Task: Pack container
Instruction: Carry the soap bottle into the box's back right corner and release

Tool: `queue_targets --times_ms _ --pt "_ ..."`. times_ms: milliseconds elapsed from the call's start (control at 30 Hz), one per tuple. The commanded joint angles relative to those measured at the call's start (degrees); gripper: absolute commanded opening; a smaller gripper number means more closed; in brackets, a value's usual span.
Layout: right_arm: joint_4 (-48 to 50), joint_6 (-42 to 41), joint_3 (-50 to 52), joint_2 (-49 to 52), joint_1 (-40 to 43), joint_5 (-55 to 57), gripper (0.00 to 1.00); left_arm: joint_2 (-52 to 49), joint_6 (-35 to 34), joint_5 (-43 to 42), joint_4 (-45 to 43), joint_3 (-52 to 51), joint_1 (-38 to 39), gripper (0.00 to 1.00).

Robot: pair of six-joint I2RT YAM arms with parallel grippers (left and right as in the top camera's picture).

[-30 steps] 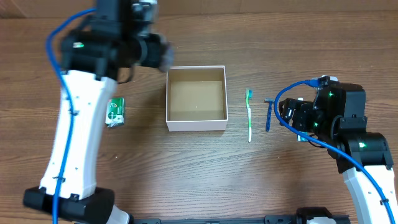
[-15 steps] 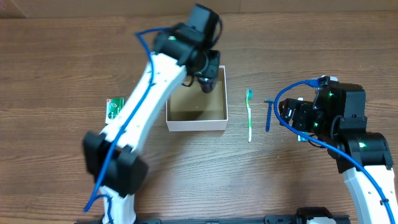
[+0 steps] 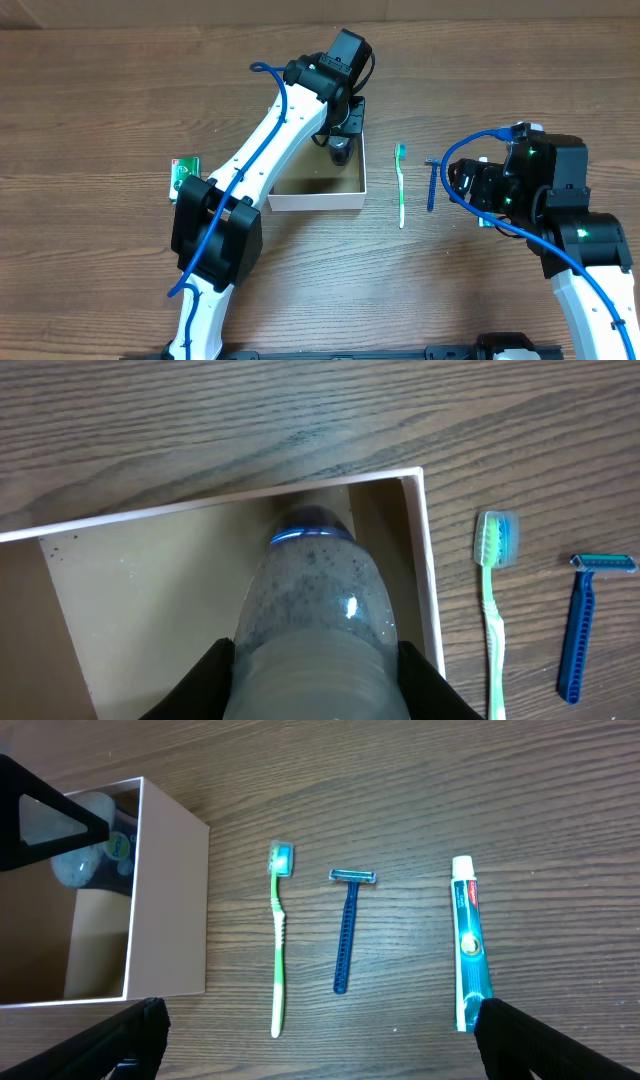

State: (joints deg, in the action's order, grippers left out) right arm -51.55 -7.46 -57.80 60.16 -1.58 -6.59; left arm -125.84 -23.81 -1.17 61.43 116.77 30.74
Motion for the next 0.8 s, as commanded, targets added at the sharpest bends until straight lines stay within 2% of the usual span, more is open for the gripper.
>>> queue_targets --times_ms 0,33,67,200,333,433,533,633,767 --pt "0.22 -0.11 -1.95 -0.28 -0.17 0.5 1.0 0.48 -1.05 -0.31 -0.59 1.07 0.07 0.77" --pt "0.22 -0.11 -1.95 -0.28 -0.17 0.5 1.0 0.48 -1.05 -0.35 -0.57 1.07 0.07 0.91" --pt "0.22 -0.11 -1.95 -0.28 -0.17 0.48 1.0 0.48 -1.05 -0.33 -0.52 1.07 0.07 1.0" --pt "0.17 -0.11 -1.95 -0.28 -0.17 0.48 1.0 0.74 -1.01 -0.39 0.52 1.14 0.04 1.0" --pt "0.15 -0.11 -1.95 -0.28 -0.17 0.5 1.0 3.1 1.99 -1.44 5.66 2.21 0.04 1.0" --pt "0.17 -0.09 -1.95 -0.28 -0.17 0.5 1.0 7.21 1.95 -0.17 9.73 2.84 -0.07 1.0" --pt "0.17 -0.09 -1.95 -0.28 -0.17 0.5 1.0 13.9 1.95 4.76 12.63 2.84 -0.87 1.0" --pt "0.17 -0.07 -1.95 -0.28 -0.17 0.5 1.0 20.17 1.99 9.03 14.99 2.84 -3.72 1.0" --pt "0.17 -0.07 -1.95 -0.28 -0.17 0.5 1.0 25.16 5.77 10.36 19.39 2.8 -12.26 1.0"
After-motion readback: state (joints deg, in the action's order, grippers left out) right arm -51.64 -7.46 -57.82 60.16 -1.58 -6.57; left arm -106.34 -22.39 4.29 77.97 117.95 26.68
